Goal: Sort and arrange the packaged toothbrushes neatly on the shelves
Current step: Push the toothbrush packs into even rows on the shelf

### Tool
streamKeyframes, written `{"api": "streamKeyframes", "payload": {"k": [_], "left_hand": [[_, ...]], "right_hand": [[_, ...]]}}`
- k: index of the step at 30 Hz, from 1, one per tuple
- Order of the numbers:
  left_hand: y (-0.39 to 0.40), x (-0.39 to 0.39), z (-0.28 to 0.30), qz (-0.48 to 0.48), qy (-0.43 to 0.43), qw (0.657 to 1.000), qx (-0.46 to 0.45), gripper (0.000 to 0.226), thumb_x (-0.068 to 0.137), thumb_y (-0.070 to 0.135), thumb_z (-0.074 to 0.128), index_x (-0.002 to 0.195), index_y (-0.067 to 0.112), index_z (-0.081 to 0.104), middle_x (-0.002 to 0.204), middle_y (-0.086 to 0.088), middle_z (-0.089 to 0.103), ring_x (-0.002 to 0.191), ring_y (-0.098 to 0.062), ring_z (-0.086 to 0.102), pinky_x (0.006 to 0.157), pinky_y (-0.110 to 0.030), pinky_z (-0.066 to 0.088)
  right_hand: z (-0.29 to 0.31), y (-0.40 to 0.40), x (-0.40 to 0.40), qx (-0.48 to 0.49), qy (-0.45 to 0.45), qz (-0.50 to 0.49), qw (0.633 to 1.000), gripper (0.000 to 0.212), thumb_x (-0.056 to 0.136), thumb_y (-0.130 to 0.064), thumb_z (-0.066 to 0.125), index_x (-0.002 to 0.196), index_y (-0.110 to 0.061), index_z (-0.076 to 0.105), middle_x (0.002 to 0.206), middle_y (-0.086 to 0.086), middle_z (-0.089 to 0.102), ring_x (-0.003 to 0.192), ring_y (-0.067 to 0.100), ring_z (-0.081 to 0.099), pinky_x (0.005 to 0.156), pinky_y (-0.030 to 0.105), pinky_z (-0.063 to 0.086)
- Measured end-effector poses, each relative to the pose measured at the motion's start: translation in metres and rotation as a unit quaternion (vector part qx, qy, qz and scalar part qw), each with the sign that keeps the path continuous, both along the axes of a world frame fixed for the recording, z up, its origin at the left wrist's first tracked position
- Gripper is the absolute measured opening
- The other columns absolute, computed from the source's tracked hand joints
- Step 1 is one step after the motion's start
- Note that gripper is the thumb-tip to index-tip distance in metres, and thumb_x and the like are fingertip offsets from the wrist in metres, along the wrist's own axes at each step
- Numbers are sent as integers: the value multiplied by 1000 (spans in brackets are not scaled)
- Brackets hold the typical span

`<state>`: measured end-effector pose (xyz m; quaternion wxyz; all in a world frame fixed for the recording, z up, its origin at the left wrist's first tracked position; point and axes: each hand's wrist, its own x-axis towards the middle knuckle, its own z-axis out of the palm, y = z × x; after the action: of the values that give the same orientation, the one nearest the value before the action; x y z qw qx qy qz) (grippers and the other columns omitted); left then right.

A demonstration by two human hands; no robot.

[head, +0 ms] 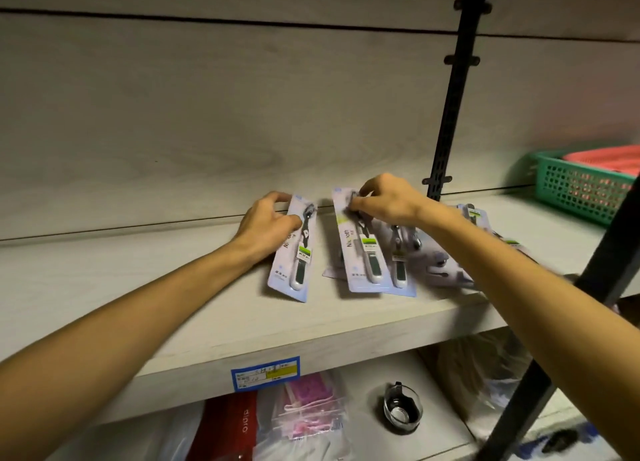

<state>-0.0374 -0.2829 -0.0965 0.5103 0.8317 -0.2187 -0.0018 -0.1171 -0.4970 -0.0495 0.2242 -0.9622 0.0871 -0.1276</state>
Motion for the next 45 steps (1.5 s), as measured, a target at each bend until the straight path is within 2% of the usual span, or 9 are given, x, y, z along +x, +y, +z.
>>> {"api": "streamKeyframes", "payload": {"k": [3,8,12,16,20,24,30,35,45], "left_hand": [[6,-1,2,22,4,998,-52,44,82,2,64,124,17,62,73,-2,67,56,-16,60,50,-20,44],[18,-3,15,21,-23,993,-112,42,82,-5,60,119,13,67,96,-8,70,69,-21,66,55,-22,49],[19,0,16,-6,-1,995,-101,40,85,-5,58,120,12,66,82,-5,67,53,-11,62,43,-17,44],[16,1,4,-28,-48,995,88,36,85,23,61,120,18,68,81,-4,69,67,-23,60,56,-27,47],[24,1,5,35,-297,883,363,47,74,56,51,113,38,70,92,3,73,88,-27,66,68,-31,42],[22,7,3,67,-341,884,313,43,76,62,48,98,35,73,79,11,69,74,-19,62,62,-28,38],[-5,2,-9,-79,-216,932,279,62,89,68,55,135,27,57,134,6,58,119,-17,55,97,-40,48],[-6,3,-9,-61,-207,947,238,53,80,68,66,120,33,65,118,10,65,104,-14,60,90,-39,52],[-2,4,-8,-2,-223,946,236,40,79,65,69,100,31,76,99,9,67,95,-17,61,79,-33,51]], "right_hand": [[-5,8,8,-19,0,-12,1000,46,84,-45,66,79,0,71,70,15,68,71,34,63,68,41,54],[-29,17,17,-8,-24,7,1000,51,85,-54,66,79,-4,72,75,16,71,74,34,64,68,39,52],[-29,15,17,146,-13,72,987,48,93,-54,58,91,-9,73,71,6,74,63,14,62,61,26,45],[-30,6,18,90,-32,75,993,27,94,-36,63,100,-12,74,90,2,77,86,21,69,80,36,56],[-32,-7,16,0,-79,-16,997,37,90,-38,63,120,-16,68,114,4,71,104,25,65,91,41,53],[-35,-15,16,-26,-17,-17,999,49,87,-42,65,130,-18,62,125,6,66,115,28,60,94,37,50],[-37,-9,18,-94,11,-25,995,44,90,-44,63,125,-17,64,122,10,67,106,30,63,89,38,53],[-37,-2,13,-101,-4,-43,994,30,88,-42,67,103,-16,71,104,10,71,92,30,65,82,42,56],[-23,20,-3,-115,0,0,993,48,88,-52,65,123,-19,66,120,6,68,107,27,63,90,40,53]]}}
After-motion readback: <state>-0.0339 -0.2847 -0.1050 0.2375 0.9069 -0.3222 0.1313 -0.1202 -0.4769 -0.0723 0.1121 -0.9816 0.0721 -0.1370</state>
